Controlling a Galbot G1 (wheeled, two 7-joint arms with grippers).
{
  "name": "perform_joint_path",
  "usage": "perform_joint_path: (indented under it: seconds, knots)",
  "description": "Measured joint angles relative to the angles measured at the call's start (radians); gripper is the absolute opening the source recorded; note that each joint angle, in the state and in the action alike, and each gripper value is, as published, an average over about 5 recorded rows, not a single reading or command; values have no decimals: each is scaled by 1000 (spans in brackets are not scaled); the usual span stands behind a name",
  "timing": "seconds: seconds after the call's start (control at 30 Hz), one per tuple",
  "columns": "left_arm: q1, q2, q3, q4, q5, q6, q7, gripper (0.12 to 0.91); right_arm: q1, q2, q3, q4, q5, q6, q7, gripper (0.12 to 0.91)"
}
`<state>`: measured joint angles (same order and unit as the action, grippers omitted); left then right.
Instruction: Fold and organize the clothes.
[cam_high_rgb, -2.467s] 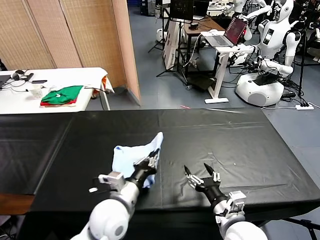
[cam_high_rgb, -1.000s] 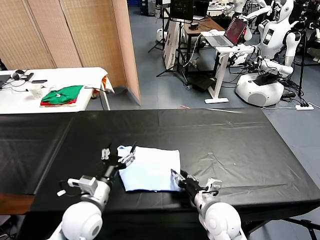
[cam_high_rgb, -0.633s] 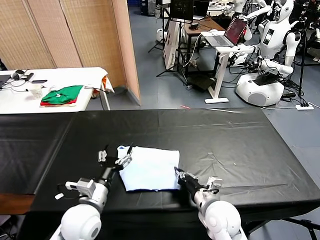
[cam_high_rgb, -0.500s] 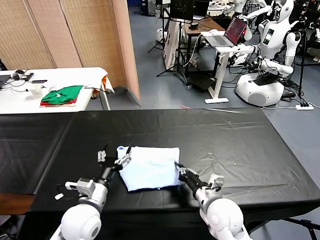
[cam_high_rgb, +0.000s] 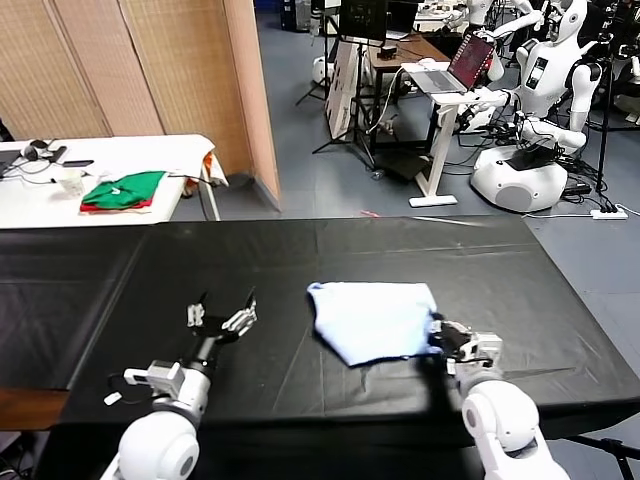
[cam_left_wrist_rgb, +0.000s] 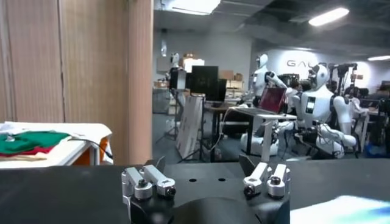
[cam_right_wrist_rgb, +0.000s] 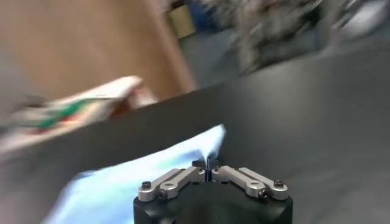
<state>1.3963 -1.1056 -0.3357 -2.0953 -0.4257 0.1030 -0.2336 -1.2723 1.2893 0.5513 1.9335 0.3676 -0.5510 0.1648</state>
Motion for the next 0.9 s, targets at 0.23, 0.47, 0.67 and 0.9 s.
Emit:
perform_joint_path:
  seconds: [0.23, 0.47, 0.67, 0.9]
  knots:
    - [8, -13, 19, 20, 19, -19, 4, 907, -2, -15, 43, -19, -45, 5, 17, 150]
    - [10, -16, 27, 34, 21, -26, 7, 907, -20, -51, 79, 7, -70, -21, -32, 419]
    - [2, -18, 31, 37, 21, -26, 7, 907, -62, -107, 97, 88, -124, -17, -59, 783]
    - [-11, -19, 33, 38, 33, -22, 5, 907, -158, -192, 11, 238, -256, 78, -140, 905]
